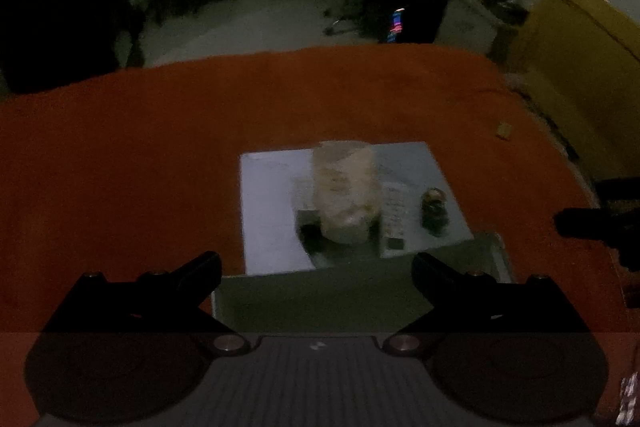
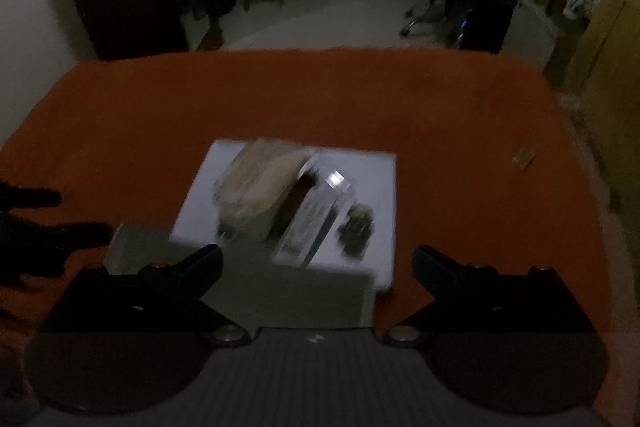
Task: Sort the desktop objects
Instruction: 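Grasp the printed paper tissue pack with the left tool while the right tool grasps the figurine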
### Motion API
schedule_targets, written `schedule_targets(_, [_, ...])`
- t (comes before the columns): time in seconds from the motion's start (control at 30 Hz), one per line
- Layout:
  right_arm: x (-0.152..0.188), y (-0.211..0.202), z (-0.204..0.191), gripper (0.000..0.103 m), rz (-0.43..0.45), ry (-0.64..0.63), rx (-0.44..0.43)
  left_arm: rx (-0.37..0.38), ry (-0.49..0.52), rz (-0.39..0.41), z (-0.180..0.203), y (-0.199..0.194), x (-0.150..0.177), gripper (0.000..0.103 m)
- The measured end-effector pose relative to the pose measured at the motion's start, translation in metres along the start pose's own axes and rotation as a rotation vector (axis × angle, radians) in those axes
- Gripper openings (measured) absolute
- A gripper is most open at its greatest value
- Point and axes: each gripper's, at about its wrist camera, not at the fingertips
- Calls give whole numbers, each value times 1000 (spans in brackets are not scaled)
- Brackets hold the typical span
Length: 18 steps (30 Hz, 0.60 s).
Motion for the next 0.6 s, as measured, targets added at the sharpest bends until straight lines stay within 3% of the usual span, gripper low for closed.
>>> schedule_targets(0.1, [-17, 3, 8, 103, 143, 84, 24, 14, -55, 14, -18, 17, -19, 102])
schedule_targets(0.23, [-40, 27, 16, 103, 183, 162, -72, -38, 1, 251, -22, 21, -37, 102])
schedule_targets(0.3, [-48, 47, 16, 103, 192, 170, -98, -42, 13, 283, -24, 33, -46, 102])
schedule_targets(0.37, [-54, 70, 16, 103, 186, 178, -111, -28, -1, 266, -29, 49, -52, 102])
schedule_targets(0.43, [-59, 93, 17, 103, 163, 194, -130, 8, -26, 168, -35, 73, -58, 102])
schedule_targets(0.47, [-61, 107, 20, 103, 119, 211, -139, 2, -38, 102, -38, 87, -61, 102])
schedule_targets(0.6, [-64, 155, 25, 103, -39, 216, -102, -56, -41, 67, -44, 127, -59, 102])
Point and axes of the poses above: each gripper's, at about its wrist camera, not at the fingertips, and y roughly the way its jaws point, z to its right, x to its underside, and after that the axes turned 10 degrees about y, right-handed
